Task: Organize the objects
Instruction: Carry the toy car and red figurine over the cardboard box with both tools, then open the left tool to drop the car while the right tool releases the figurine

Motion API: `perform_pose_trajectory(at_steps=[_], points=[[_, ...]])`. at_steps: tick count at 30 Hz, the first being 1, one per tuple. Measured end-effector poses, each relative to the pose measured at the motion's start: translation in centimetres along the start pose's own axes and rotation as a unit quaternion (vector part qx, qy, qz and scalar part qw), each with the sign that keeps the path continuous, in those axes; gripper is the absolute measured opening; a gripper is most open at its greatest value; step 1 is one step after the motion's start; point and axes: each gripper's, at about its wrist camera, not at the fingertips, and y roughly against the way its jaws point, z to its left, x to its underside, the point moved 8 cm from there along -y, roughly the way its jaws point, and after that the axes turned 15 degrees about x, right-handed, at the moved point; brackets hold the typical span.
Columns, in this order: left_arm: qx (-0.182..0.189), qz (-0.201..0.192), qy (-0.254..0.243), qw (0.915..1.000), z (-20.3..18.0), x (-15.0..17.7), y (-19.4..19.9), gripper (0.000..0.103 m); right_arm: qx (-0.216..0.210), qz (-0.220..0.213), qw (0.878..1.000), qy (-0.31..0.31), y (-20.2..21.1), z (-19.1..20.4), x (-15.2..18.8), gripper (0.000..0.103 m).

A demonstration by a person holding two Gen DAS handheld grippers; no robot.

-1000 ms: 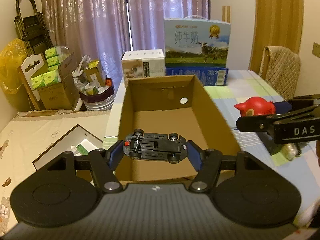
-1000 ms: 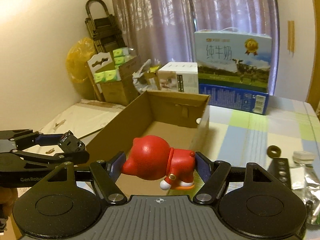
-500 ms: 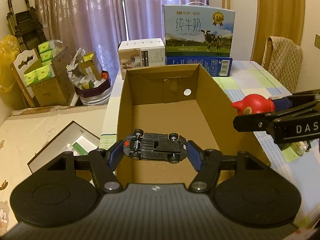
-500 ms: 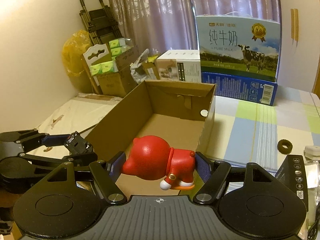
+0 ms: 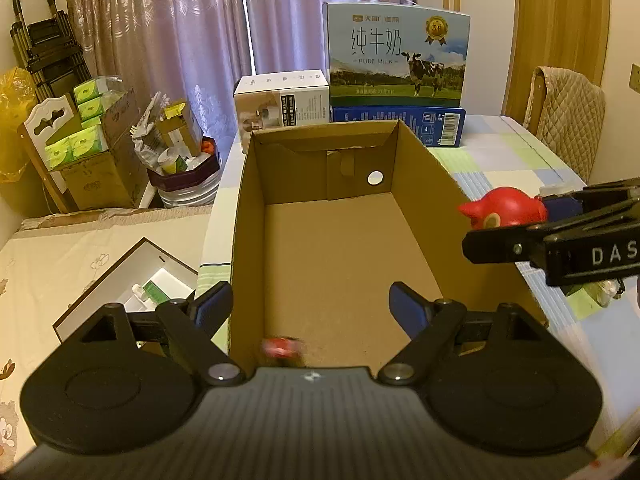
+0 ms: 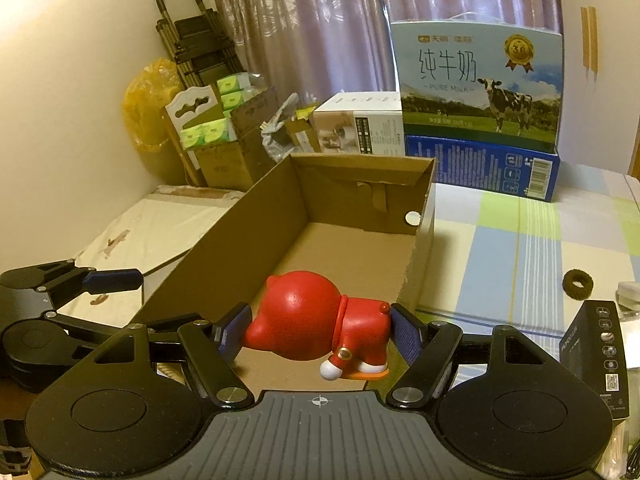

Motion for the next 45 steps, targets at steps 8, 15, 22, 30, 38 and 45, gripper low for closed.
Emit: perform_pose_trajectory(at_steps=[8,15,22,30,38,45], points=[[0.000,0.003,0.002,1.0000,0.0,0.4,0.4,0.082,-0.005,0.002,1.000,-0.004,0.1,0.3,0.0,0.071],[0.000,0.002,0.003,1.0000,0.1,0.4,0.5,0.082,-0.006,0.004,1.000,-0.004,-0.1,0.3,0.1,0.071],[0.001,0.003,0.003,1.0000,0.1,0.5,0.5,0.082,-0.007,0.007,1.000,-0.006,-0.4,0.3,0.2,0.071],[0.001,0.007,-0.002,1.0000,-0.1,0.6,0.3,0.082,-0.012,0.011,1.000,-0.018,-0.7,0.2,0.3,0.071],[0.001,0.007,-0.001,1.0000,0.0,0.6,0.3,0.082,-0.018,-0.012,0.999,-0.041,-0.2,-0.5,-0.6,0.072],[0.001,0.007,-0.001,1.0000,-0.3,0.6,0.4,0.082,-0.006,-0.012,0.998,-0.055,0.4,-2.0,-0.3,0.072]])
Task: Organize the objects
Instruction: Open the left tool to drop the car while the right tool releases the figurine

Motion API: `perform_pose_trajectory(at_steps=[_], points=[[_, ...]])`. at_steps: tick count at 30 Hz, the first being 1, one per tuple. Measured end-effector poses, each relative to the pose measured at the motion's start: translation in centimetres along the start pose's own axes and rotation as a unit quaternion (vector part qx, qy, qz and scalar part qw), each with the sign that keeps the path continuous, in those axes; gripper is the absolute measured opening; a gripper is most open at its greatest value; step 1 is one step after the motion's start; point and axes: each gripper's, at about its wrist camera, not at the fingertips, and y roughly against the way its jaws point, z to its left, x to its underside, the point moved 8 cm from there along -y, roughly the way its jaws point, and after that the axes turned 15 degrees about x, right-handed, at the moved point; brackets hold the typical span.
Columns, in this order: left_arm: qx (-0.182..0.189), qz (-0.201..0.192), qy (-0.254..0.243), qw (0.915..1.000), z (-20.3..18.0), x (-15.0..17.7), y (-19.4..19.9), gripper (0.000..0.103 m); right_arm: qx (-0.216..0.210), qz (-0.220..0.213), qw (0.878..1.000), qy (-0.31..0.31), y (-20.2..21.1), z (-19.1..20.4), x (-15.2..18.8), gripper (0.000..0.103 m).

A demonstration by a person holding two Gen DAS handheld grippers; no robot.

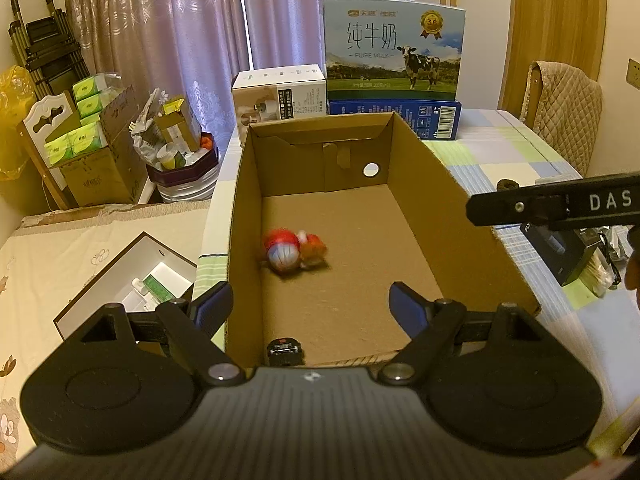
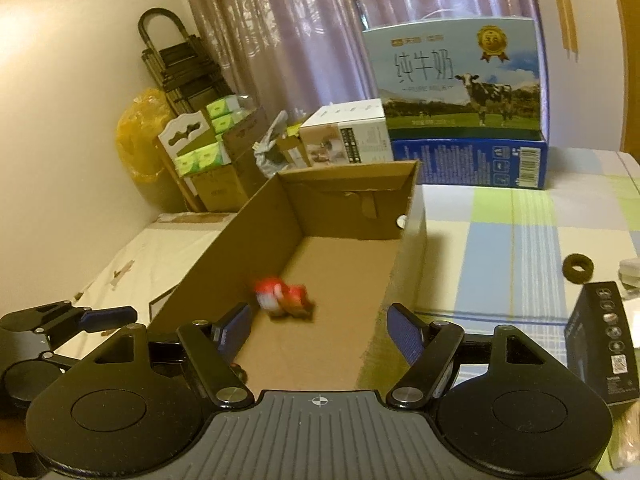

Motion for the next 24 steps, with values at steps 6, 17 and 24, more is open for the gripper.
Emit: perform_pose_trajectory(at_steps=[6,17,24], points=[[-0.001,-0.005,0.001,1.0000,-1.1,-0.1,0.7,0.082,0.007,-0.003,1.000,-0.011,1.5,-1.5,0.5,0.072],[0.013,-0.024,0.011,0.9996,-5.4,-0.4,2.8,0.082,0.037,-0.027,0.998,-0.035,7.7,-6.4,2.2,0.072],[0.031,-0.040,0.010,0.9987,-10.1,-0.5,4.2,0.085,0.082,-0.041,0.994,-0.066,12.4,-12.0,5.3,0.072]])
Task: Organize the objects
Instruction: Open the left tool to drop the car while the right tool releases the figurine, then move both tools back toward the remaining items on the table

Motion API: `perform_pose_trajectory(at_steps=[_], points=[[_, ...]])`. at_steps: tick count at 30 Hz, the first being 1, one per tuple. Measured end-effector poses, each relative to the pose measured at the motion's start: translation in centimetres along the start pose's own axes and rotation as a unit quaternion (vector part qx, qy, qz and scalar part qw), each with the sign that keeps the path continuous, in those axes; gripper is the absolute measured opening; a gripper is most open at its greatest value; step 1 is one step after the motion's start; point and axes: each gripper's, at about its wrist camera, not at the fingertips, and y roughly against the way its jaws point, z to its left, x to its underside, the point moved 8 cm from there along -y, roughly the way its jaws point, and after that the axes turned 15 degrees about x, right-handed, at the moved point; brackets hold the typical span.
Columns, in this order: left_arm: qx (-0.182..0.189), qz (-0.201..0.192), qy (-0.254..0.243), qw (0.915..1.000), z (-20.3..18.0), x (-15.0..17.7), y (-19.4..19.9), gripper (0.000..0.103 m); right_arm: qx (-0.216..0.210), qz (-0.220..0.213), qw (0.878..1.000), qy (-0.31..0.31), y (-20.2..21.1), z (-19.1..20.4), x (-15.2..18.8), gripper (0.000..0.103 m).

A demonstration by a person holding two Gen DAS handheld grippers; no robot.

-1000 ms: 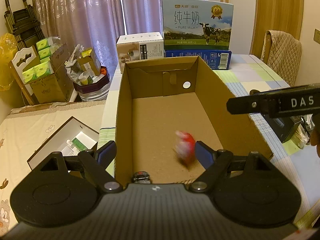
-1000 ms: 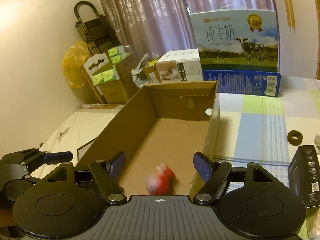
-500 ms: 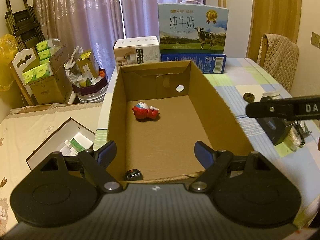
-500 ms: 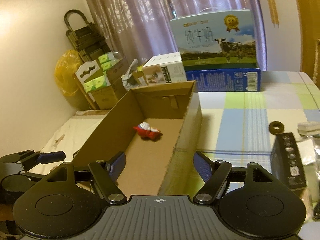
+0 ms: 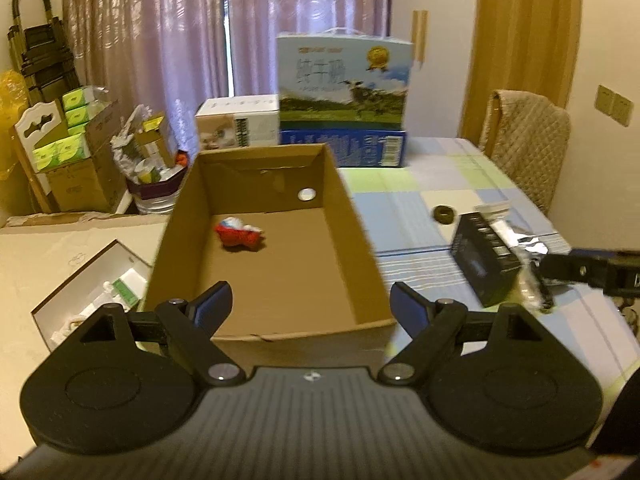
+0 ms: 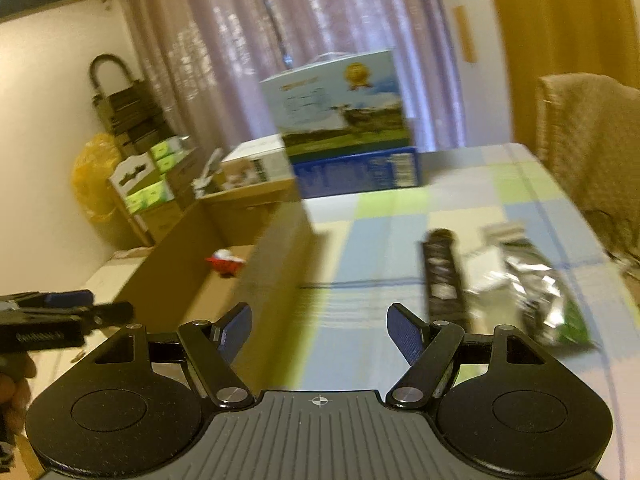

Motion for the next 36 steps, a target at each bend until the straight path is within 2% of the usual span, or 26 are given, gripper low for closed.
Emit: perform_pose_trajectory(at_steps=[8,14,18,27,36], points=[[0.045,-0.010,-0.004,0.9989,-7.3,0.6,-0.5,0.095,0.067,-0.008,0.997,-0.032,4.4,-8.5,2.4,0.072],[0.087,0.007,-0.011,0.9961,-12.9,1.9,-3.0,0.102,0.110,-0.003,0.992,-0.058,6.6,-13.6,4.6,0.072],[0.095,0.022,-0.020,0.9950,-15.4,2.8,-4.9,0.102,0.126,0.005,0.990,-0.070,7.3,-16.0,5.7,0.072],[0.094,0.033,-0.027,0.9946,-17.4,3.5,-7.6,0.102,0.132,0.004,0.990,-0.059,6.7,-17.4,6.2,0.072],[0.078,0.043,-0.029,0.9956,-16.3,3.2,-10.3,0.102,0.119,0.016,0.992,-0.026,2.7,-16.6,6.2,0.072]])
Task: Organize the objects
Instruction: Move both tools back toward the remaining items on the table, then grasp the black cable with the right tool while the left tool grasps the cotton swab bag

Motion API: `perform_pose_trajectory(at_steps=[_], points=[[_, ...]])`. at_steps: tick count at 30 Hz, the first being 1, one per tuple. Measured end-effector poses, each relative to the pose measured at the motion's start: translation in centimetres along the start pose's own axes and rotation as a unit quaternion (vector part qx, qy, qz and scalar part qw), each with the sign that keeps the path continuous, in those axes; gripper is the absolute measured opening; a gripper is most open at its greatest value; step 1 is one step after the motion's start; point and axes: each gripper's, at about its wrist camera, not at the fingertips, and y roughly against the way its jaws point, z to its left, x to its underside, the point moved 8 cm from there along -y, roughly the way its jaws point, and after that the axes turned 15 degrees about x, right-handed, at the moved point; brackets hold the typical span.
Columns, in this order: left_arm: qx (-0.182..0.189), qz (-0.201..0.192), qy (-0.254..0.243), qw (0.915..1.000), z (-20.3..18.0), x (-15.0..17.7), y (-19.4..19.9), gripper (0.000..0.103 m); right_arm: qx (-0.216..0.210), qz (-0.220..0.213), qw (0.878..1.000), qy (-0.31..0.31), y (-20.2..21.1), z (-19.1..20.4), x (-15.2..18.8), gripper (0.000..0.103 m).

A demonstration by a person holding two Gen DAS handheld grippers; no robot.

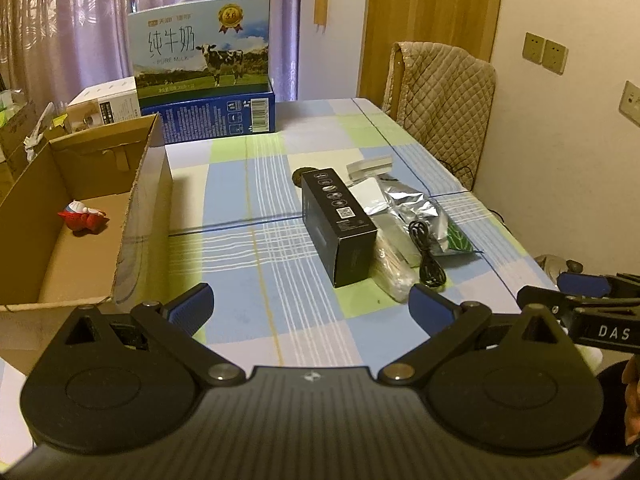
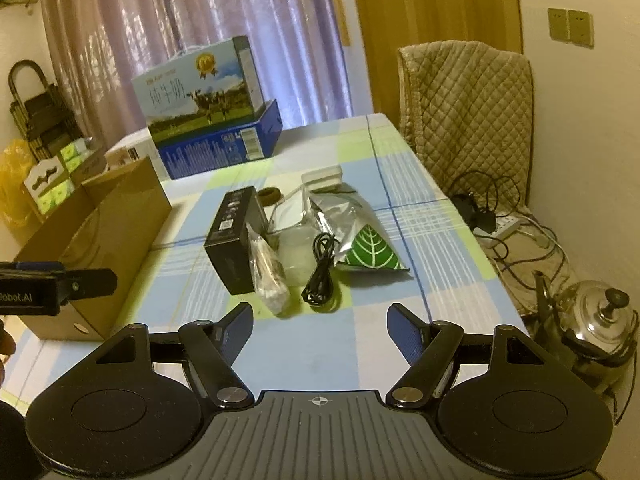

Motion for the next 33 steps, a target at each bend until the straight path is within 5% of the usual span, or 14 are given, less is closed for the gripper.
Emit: perform_pose_trajectory(at_steps=[7,17,28,33], points=[[0.012,0.010,0.010,0.9998,0.7,-0.2,-3.5,0.102,-0.004,0.015,1.000,0.005,-3.8,0.4,-0.7,0.071],[0.015,0.036,0.033,0.9987,1.9,0.8,-8.2,0.102,-0.018,0.055,0.998,0.011,-10.5,1.3,-0.9,0.049],[0.033,0.042,0.055,0.9971,2.5,1.3,-10.7,0.102,-0.030,0.088,0.996,0.008,-15.5,2.0,-1.1,0.041],[0.036,0.042,0.056,0.9969,2.5,1.5,-10.8,0.101,-0.034,0.100,0.994,0.007,-16.3,2.4,-0.9,0.026]])
